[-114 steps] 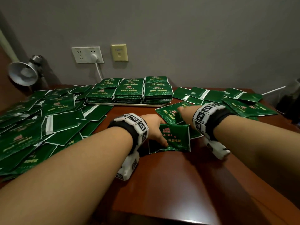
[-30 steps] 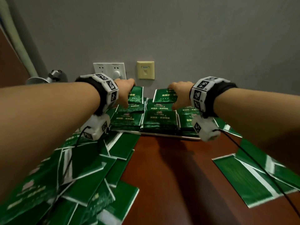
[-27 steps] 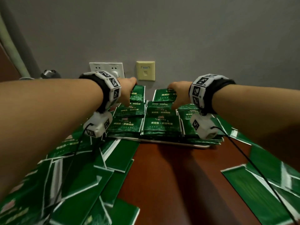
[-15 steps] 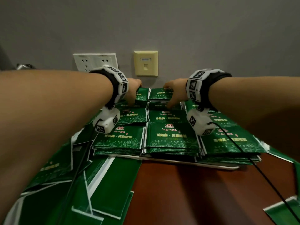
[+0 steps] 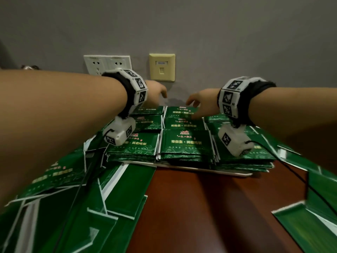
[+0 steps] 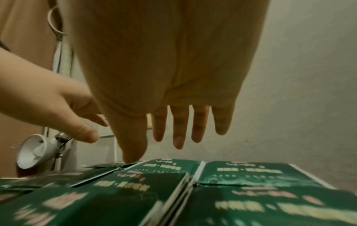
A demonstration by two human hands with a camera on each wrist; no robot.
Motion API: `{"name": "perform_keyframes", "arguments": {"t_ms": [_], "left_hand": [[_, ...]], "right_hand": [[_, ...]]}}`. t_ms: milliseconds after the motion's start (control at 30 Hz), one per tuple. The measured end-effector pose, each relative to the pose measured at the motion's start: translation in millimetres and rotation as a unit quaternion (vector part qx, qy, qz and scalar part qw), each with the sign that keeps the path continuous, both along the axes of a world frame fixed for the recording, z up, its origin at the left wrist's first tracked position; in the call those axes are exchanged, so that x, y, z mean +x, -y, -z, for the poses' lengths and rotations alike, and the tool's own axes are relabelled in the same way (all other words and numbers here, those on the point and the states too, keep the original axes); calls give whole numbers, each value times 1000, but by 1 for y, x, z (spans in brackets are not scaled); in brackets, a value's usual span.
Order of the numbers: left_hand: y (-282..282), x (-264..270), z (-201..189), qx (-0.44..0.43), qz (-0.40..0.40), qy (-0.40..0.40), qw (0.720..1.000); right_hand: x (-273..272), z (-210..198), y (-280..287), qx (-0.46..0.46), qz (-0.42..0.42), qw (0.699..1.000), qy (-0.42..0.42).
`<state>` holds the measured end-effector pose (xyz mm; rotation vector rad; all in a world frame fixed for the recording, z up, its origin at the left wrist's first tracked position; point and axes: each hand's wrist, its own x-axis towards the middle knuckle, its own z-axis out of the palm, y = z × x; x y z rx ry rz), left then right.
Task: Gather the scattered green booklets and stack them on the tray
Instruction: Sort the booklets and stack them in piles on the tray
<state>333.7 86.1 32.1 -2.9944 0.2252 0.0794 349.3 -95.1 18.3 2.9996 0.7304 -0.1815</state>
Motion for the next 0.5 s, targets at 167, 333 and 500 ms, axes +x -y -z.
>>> {"name": "perform_keyframes", "arguments": {"t_ms": [167,333,500], "left_hand": [[67,-65,0,15,98,-5,995],[147,-151,25,-22,190,-30,981],[226,-241,91,-70,250,-89,962]], "right_hand": [[-69,-12,51,4,16,1000,18],[-147,0,131,-16,71,997,25],[-224,36,230,-57,183,980,-50]]}}
